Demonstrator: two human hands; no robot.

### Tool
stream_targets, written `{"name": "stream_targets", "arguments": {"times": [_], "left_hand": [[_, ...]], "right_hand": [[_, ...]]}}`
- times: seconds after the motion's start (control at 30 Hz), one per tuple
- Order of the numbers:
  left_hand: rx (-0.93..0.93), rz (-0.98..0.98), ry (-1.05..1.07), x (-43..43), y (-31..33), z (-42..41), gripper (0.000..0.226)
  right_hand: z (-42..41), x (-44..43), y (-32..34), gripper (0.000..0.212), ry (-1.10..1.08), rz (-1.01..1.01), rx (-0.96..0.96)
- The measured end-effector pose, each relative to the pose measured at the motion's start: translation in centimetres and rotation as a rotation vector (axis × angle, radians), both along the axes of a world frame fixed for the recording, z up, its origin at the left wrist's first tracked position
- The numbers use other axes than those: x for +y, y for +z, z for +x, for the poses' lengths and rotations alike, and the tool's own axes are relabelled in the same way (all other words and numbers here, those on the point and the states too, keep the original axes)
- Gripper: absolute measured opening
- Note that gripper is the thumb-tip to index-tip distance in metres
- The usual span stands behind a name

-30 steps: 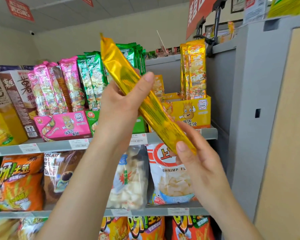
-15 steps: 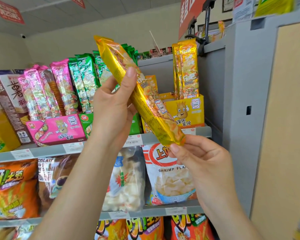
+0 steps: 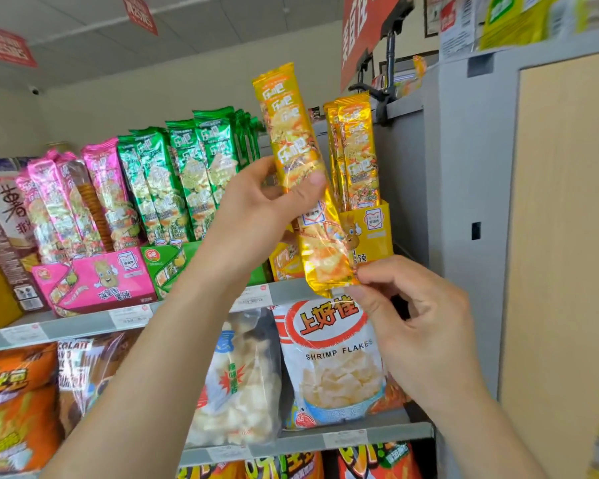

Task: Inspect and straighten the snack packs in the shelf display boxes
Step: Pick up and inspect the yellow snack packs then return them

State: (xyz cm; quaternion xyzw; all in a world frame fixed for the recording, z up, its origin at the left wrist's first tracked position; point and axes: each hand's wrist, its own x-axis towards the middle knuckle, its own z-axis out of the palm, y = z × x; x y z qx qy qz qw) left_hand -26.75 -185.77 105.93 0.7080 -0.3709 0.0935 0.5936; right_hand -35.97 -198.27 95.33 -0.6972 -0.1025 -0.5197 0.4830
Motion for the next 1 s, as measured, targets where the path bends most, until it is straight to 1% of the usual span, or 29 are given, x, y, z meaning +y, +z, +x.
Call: {"name": "stream_targets", "arguments": {"times": [0.1, 0.13, 0.2, 0.23, 0.3, 0.37, 0.47, 0.57, 0.63, 0.7, 0.8, 0.87, 0.9, 0.93, 1.0], "left_hand": [[0.006, -0.016, 0.008, -0.5, 1.1, 0.5, 0.027], [0.006, -0.032, 0.003, -0.8, 1.5, 0.7, 0.023], [-0.026, -0.095, 0.033, -1.3, 2.4, 1.0, 0.019], [-0.075, -0.131, 0.081, -1.5, 2.9, 1.2, 0.02], [-0.23, -0.192, 0.211, -1.8, 3.8, 1.7, 0.028], [-0.402, -0.195, 0.336, -2.1, 4.5, 2.4, 0.035], [-0.622, -0.063, 0.509, -3.3, 4.9, 3.4, 0.044], [-0.7, 0.038, 0.569, -4.8, 4.6, 4.2, 0.048], [-0.689, 0.106, 0.581, -5.4, 4.2, 5.0, 0.048], [-0.625, 0.199, 0.609, -5.9, 3.9, 5.9, 0.044], [-0.412, 0.419, 0.601, -6.5, 3.4, 7.5, 0.038], [-0.228, 0.587, 0.511, -6.9, 3.1, 8.4, 0.038], [-0.176, 0.663, 0.476, -7.0, 2.9, 8.7, 0.038], [-0.177, 0.73, 0.476, -7.2, 2.7, 9.0, 0.038], [-0.254, 0.817, 0.55, -7.6, 2.4, 9.1, 0.042]], "right_hand": [[0.5, -0.8, 0.9, 0.023, -0.028, -0.084, -0.019], [0.8, -1.0, 1.1, 0.022, -0.054, -0.1, -0.027], [1.5, -1.4, 1.4, 0.012, -0.13, -0.125, -0.036], [1.8, -1.7, 1.5, 0.011, -0.183, -0.136, -0.026], [2.4, -2.0, 1.7, 0.023, -0.277, -0.157, 0.025], [2.9, -2.0, 1.9, 0.033, -0.361, -0.216, 0.079], [3.6, -1.7, 2.2, 0.049, -0.494, -0.314, 0.152], [4.1, -1.6, 2.8, 0.055, -0.512, -0.367, 0.229], [4.5, -1.8, 3.0, 0.057, -0.507, -0.397, 0.298], [4.8, -2.0, 3.1, 0.06, -0.513, -0.411, 0.348], [5.3, -2.2, 3.1, 0.063, -0.519, -0.424, 0.376], [5.6, -2.2, 3.0, 0.065, -0.514, -0.425, 0.398], [5.7, -2.2, 2.8, 0.066, -0.51, -0.427, 0.407], [5.7, -2.2, 2.7, 0.066, -0.506, -0.429, 0.413], [5.8, -2.3, 2.5, 0.065, -0.503, -0.427, 0.408]]}}
